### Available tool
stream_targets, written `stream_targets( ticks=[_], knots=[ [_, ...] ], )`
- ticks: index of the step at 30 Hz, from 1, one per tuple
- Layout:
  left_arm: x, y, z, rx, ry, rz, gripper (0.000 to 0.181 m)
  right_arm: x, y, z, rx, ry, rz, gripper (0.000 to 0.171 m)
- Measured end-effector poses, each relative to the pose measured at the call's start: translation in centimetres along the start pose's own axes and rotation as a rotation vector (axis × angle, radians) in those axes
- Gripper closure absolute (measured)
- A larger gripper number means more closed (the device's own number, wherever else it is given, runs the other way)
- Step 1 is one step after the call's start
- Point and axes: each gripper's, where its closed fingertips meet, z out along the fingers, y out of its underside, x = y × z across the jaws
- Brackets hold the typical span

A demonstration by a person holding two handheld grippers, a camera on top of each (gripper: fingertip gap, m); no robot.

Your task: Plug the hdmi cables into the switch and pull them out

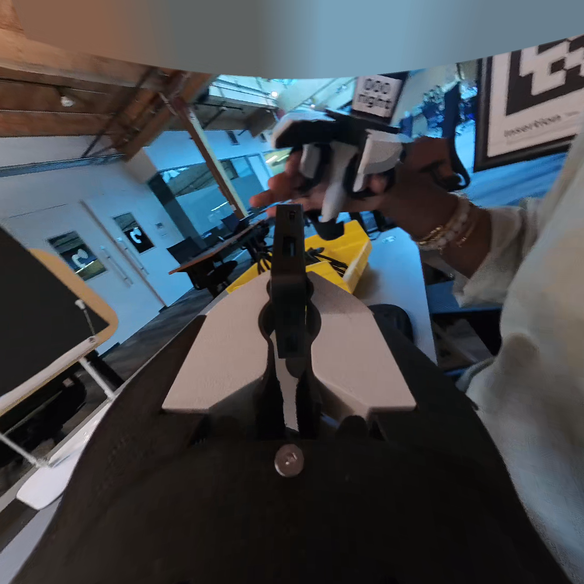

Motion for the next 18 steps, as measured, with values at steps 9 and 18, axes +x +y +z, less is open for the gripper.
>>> stream_targets(
  ticks=[9,18],
  knots=[
    [2.6,0.6,0.8,-0.041,0.117,0.097,0.167,-3.6,3.5,4.1,-0.109,-0.186,-0.069,0.152],
    [-4.3,-3.2,-2.3,0.25,-0.28,0.065,0.097,5.6,1.6,-4.9,-0.269,0.353,-0.314,0.157]
  ],
)
